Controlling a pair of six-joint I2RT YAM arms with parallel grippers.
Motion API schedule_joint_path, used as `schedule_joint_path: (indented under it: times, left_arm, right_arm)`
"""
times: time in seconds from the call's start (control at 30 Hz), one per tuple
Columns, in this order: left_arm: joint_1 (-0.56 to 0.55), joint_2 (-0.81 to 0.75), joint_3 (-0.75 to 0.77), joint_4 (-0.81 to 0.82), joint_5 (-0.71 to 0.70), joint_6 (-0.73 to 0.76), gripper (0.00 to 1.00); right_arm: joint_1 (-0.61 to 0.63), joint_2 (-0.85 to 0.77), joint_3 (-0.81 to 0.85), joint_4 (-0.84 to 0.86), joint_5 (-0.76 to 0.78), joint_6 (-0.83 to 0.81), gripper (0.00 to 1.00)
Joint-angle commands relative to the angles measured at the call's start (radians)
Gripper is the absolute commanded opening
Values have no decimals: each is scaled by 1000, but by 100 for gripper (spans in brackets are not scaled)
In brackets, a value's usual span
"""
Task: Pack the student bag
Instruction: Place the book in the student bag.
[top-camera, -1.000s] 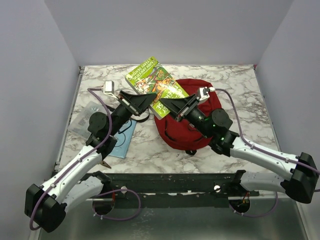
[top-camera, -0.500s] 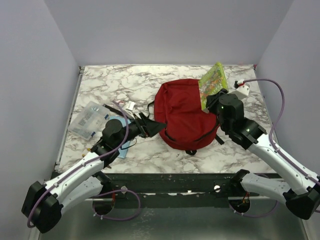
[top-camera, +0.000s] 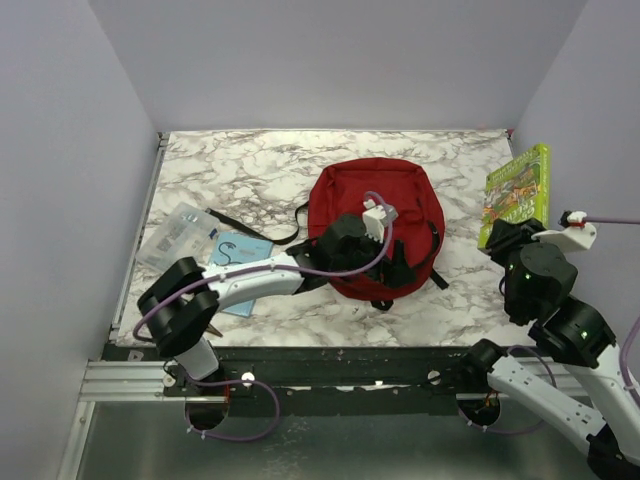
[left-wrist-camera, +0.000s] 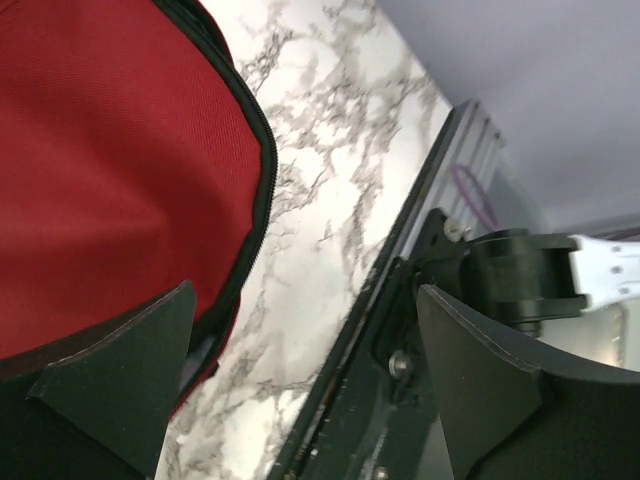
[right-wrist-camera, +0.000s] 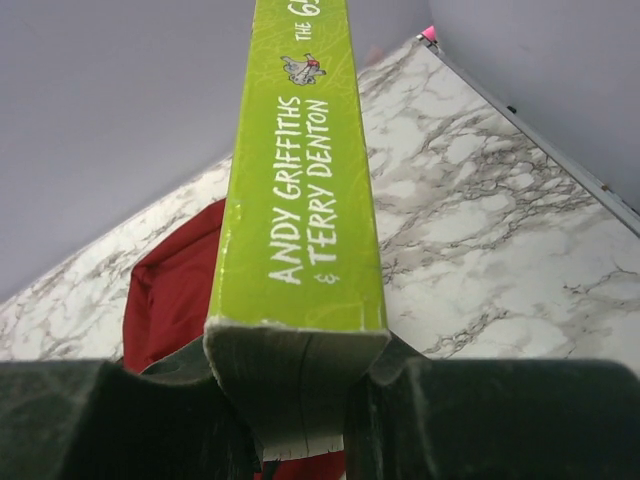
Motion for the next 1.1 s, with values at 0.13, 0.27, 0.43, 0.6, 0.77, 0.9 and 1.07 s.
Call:
schedule_joint_path:
  times: [0.13,0.27,0.43,0.6,0.77,0.9,1.07]
  left_arm:
    - [-18,245,287,-216,-59,221,93]
    - [-18,313,360,-281,-36,188,89]
    - [-18,355,380,-302,-34,173,83]
    - [-4,385,434,-382,-62,203,67]
    - [58,367,477,-466,-53,176,30]
    - [78,332,505,-492,-19,196,8]
    - [79,326,618,-574,39,234,0]
  right_arm:
    - [1,-76,18,-118,-14,47,0]
    - [2,-101,9,-147,-45,61,0]
    - [2,-125,0,-174,-47,84,0]
    - [2,-129,-2,-202,-87,112,0]
    - [2,-121,-1,-289,-179,203,0]
    - [2,-131,-5,-292,-285,242,0]
    - [1,-111,-54,-262,-467,366,0]
